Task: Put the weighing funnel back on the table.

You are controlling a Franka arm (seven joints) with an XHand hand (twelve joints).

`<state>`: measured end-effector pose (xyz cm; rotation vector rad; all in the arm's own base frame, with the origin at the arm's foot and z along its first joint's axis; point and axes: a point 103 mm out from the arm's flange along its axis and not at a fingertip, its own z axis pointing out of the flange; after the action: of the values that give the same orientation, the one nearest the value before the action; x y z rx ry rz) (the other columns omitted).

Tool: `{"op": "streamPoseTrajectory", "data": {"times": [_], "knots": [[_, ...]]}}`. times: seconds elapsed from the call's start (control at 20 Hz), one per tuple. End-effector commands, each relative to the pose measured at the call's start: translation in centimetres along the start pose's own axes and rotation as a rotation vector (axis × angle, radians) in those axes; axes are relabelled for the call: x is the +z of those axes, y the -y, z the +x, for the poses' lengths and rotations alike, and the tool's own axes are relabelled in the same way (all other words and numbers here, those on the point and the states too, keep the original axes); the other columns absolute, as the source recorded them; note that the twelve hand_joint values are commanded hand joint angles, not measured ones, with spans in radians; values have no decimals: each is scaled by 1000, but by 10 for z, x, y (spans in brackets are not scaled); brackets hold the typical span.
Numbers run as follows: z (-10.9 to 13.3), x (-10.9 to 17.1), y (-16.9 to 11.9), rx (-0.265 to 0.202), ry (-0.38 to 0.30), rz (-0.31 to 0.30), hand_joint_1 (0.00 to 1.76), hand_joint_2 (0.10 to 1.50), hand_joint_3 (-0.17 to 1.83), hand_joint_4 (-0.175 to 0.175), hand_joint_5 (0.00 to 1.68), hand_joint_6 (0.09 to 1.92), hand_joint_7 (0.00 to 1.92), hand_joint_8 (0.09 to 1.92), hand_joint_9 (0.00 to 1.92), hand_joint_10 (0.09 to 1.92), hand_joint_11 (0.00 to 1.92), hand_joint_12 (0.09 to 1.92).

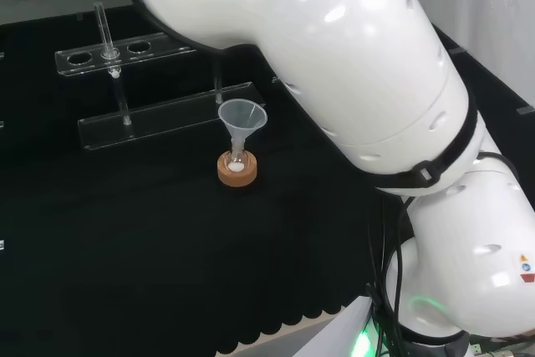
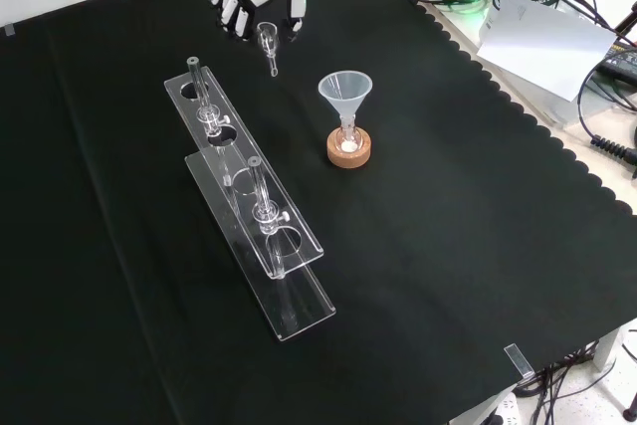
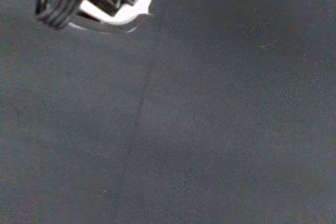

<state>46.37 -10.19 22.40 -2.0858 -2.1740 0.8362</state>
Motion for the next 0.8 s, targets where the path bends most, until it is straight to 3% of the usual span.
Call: {"op": "streamPoseTrajectory", "data": {"times": [0.05, 0.8], "knots": [[-14, 11, -24, -6, -25, 2, 1092, 618, 842, 175, 1150, 980, 685, 603, 932, 469, 623, 1237], [-30, 54, -56, -18, -92, 52, 1092, 619, 841, 175, 1150, 979, 689, 600, 936, 463, 628, 1232]]}}
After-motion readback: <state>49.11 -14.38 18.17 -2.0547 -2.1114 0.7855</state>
